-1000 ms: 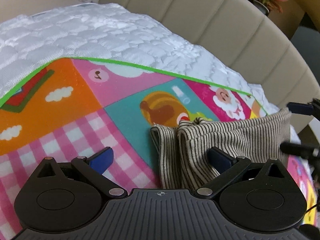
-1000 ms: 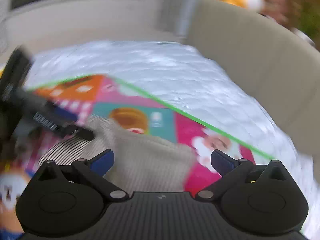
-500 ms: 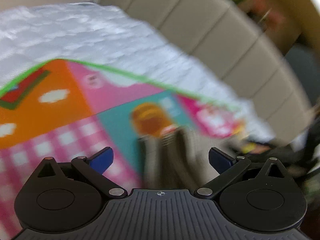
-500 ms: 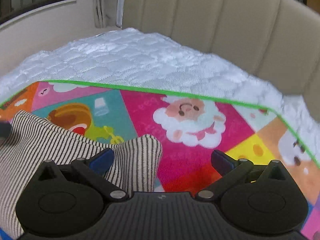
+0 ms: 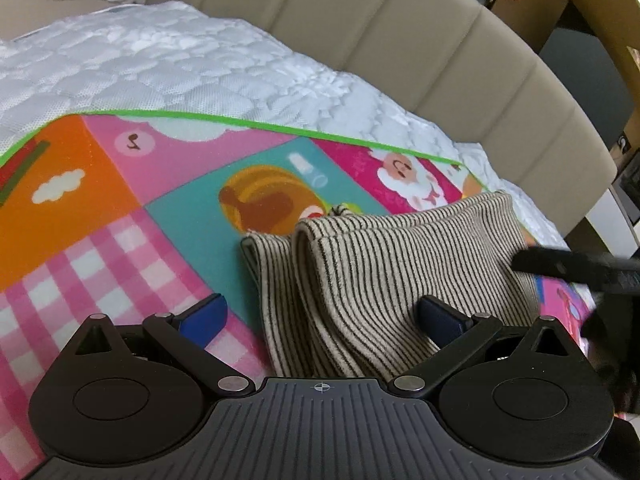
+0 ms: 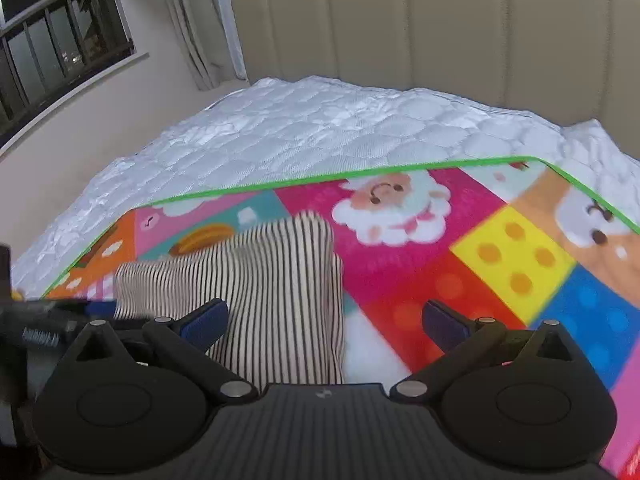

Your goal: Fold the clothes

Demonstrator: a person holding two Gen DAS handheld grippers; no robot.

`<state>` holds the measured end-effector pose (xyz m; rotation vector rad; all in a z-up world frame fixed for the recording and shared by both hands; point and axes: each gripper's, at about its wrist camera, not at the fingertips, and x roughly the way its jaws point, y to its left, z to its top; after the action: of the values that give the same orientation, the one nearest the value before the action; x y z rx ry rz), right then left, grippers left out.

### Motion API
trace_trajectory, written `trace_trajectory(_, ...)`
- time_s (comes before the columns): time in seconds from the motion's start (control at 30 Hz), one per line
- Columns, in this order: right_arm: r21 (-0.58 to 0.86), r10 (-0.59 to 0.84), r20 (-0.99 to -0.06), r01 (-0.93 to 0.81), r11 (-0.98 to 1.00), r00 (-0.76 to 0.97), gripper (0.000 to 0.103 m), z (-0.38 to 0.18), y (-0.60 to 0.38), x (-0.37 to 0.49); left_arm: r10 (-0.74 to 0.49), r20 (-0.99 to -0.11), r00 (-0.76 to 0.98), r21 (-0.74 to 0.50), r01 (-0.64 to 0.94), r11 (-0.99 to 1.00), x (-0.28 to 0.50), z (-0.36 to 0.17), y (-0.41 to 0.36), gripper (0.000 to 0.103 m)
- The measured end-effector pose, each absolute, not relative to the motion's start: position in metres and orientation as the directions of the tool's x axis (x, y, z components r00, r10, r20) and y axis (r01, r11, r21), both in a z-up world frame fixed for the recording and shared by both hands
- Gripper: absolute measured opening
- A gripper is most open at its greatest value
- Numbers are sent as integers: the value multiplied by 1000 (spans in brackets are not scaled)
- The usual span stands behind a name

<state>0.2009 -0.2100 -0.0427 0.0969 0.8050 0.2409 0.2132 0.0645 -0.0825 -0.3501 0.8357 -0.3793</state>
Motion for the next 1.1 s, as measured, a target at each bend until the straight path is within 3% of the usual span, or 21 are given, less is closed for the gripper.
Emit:
trace_trajectory(0.13,127,130,-751,-51,991,648,103,-80,-208,196,-455,-646,613,-449,177,876,216,-82,65,103)
trace_trajectory(0.33,105,122,-723,-67,992,680,103,-86,-206,196,-379,-619,688,-454,80,887,219,-76,79,103)
trace_trajectory(0.5,299,219,-621,-31,954,753,103,-60,-231,210,-321,-637,700,-403,52,914,228,-81,84,103)
trace_trajectory(0.6,180,110,-676,19,984,729,103,-70,-226,244,-310,-639,704,-366,76,927,230,-82,80,103)
trace_trajectory(0.7,149,98,-746,22,989,659,103,-101,-215,268,-312,-640,702,-367,77,927,232,-84,82,103)
trace_trajectory(1.1,83,55,-732,9,996,679,103,-96,-206,267,-312,-645,698,-362,81,929,232,-86,83,103)
